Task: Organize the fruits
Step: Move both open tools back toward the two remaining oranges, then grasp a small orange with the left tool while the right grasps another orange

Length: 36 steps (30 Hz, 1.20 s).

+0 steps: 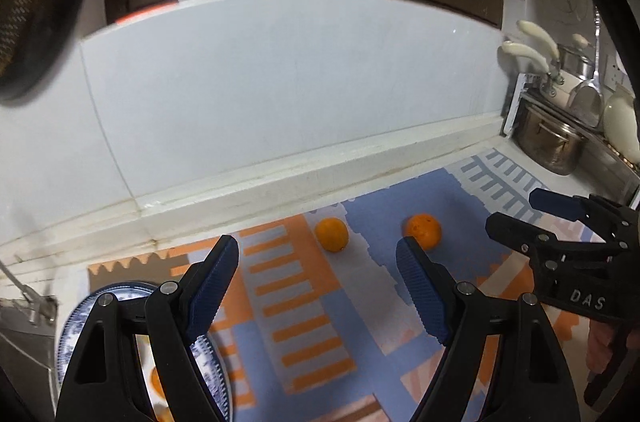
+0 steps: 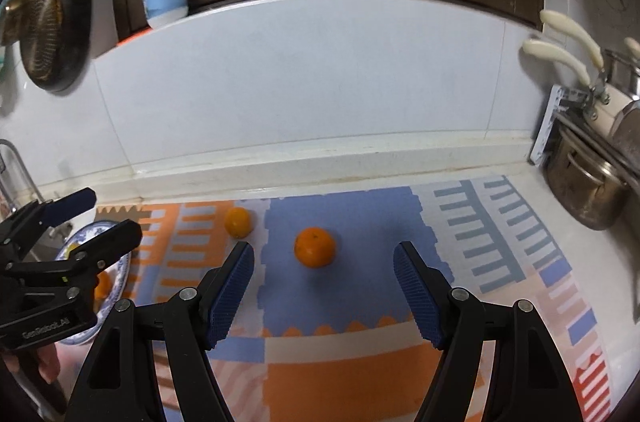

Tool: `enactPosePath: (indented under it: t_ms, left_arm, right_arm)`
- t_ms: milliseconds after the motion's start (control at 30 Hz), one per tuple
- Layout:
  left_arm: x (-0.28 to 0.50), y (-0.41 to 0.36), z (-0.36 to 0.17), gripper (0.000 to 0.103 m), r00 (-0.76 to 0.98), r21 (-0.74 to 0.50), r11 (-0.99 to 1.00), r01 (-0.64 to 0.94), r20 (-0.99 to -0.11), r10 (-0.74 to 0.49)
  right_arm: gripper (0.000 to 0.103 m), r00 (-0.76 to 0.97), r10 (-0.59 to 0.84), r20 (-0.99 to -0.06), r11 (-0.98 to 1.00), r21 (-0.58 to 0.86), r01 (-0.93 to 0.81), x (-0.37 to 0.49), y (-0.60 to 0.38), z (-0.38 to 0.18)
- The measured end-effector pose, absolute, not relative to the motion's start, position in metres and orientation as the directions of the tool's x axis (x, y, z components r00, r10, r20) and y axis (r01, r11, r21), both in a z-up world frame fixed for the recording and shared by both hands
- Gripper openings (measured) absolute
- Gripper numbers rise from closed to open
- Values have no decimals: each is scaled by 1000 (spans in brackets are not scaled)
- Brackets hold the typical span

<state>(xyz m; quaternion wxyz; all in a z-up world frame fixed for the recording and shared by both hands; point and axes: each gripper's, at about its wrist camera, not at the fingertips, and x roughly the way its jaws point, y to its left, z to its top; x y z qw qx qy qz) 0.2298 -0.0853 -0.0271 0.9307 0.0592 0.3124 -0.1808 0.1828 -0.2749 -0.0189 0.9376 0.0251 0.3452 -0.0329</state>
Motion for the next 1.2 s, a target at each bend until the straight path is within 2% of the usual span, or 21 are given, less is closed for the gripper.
enactPosePath:
  t_ms: [400, 833, 1033, 1133, 1200]
  left_arm:
    - [281, -107, -69, 77, 683, -17, 926, 377, -670, -290]
    - [322, -124, -102, 59, 603, -22, 910, 413, -743, -292]
    - [332, -129, -110, 46, 576, -22, 905, 425, -765, -289]
    - [335, -131, -113, 34, 553, -41, 902, 430, -777, -299]
    - [336, -131, -113, 33, 549, -48, 901, 431, -779, -304]
  right_arm:
    - [72, 704, -11, -710, 991, 87, 103, 224, -285, -63]
    - [60, 647, 37, -762, 987, 130, 96, 256, -289, -99]
    - [57, 639, 76, -766, 984, 160, 76, 265, -289, -107]
    - [53, 634, 91, -768, 985, 165, 58, 270, -287, -110]
    - [47, 631, 105, -769, 984, 173, 47, 273, -287, -112]
